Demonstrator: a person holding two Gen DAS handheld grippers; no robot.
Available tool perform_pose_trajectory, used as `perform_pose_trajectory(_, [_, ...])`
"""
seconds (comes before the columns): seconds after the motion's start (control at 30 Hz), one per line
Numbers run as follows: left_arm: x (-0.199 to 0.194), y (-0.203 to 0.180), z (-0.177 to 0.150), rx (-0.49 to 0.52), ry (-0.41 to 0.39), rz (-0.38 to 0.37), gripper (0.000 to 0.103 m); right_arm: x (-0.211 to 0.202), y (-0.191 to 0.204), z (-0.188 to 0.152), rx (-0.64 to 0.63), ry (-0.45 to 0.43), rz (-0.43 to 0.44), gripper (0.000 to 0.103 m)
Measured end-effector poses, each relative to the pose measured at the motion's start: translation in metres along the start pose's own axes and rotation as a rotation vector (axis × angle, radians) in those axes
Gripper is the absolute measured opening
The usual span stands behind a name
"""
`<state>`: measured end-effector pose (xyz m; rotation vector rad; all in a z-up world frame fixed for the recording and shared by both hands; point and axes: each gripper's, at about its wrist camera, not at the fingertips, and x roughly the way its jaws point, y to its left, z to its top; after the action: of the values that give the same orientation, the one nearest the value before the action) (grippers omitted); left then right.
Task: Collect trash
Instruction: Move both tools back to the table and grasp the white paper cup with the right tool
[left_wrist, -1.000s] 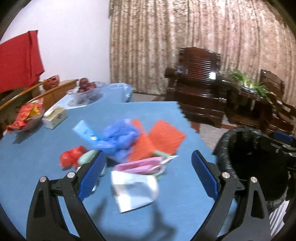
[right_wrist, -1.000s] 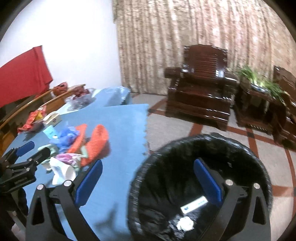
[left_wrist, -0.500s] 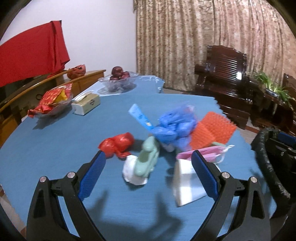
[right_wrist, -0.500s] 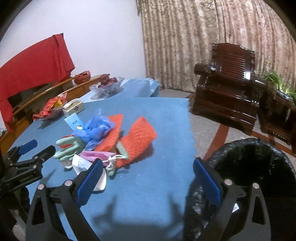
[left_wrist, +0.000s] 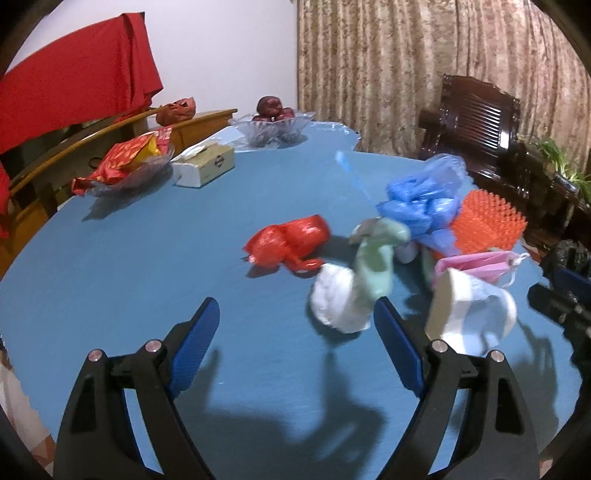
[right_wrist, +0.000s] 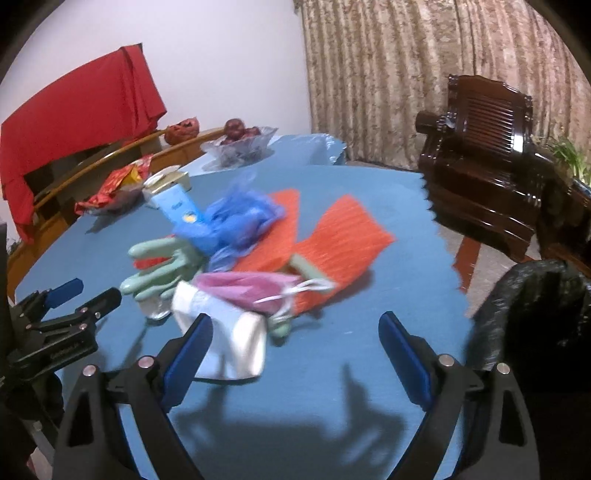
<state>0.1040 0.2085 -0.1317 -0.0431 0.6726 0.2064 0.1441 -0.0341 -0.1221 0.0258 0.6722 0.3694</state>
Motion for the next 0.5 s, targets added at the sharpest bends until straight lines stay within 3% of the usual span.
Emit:
perform_pose_trajectory(0.33, [0.008,0.035,-0.008,-0.010,0.025,0.028,0.083,0.031,0.048,-0.017,-0.018,0.052,0.000,0.090])
perform_pose_trajectory(0.5, [0.011,0.044,-0.010,-0.019,0.034,0.024,0.083,0.043,0.059,-0.020,-0.048,0.089,-0.042,0.090])
